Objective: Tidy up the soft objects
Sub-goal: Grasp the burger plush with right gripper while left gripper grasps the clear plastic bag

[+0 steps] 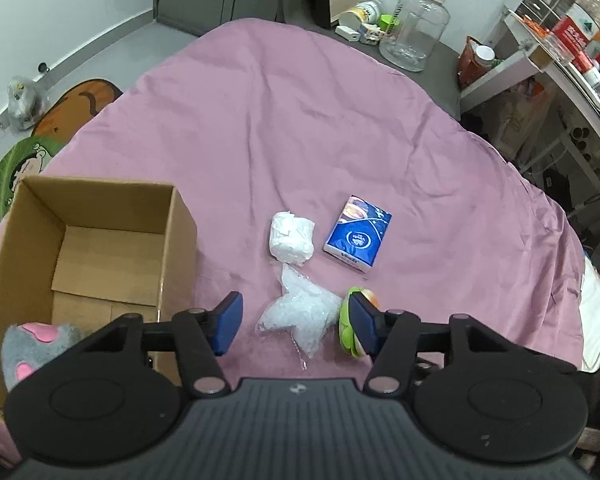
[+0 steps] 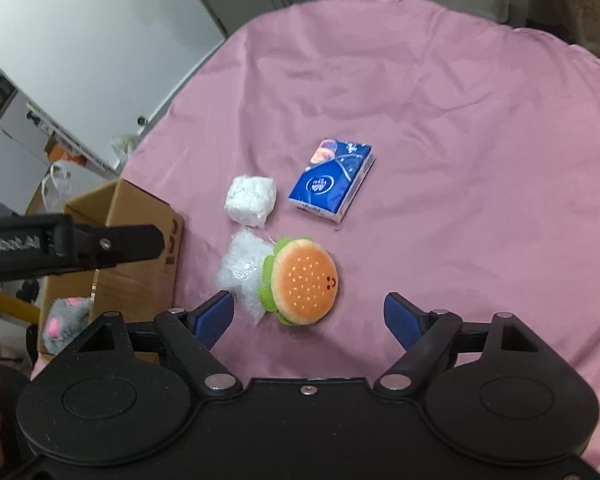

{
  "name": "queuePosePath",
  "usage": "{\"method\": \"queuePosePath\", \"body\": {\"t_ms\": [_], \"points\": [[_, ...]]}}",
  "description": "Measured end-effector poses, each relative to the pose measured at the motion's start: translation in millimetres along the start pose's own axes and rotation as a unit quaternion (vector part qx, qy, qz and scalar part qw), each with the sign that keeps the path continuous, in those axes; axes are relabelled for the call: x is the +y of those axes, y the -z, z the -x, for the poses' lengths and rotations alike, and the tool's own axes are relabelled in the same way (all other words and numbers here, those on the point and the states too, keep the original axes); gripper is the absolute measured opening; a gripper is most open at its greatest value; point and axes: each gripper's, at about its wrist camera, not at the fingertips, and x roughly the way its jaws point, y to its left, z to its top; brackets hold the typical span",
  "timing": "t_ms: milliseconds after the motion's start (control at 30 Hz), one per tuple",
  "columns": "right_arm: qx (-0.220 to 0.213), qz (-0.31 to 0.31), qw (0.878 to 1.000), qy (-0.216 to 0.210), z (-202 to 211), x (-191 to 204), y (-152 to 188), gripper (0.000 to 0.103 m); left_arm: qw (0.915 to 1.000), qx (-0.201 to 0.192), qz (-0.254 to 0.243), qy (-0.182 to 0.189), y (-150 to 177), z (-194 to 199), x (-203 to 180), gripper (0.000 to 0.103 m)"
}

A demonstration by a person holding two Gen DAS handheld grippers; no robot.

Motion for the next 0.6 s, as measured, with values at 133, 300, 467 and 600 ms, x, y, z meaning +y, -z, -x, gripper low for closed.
{"method": "queuePosePath", "body": {"t_ms": [133, 300, 467, 600], "points": [[0.019, 0.001, 1.000, -0.002, -23, -3, -5, 0.081, 0.9999, 0.009, -0.002, -0.005, -2, -10, 1, 0.057], [0.036, -0.003, 0.999, -0.013, -44, -8, -5, 0.060, 0.9996, 0.027, 0.002, -0.009, -5, -27, 3, 0.053], [0.046, -0.017, 0.998, -0.050, -49, -18, -6, 0.033, 0.9993, 0.037, -0.006, -0.008, -8, -41, -4, 0.053], [0.044, -0.008, 0.998, -0.047, -40, -20, -8, 0.028, 0.9985, 0.052, -0.015, -0.011, -5, -56, -10, 0.053]]}}
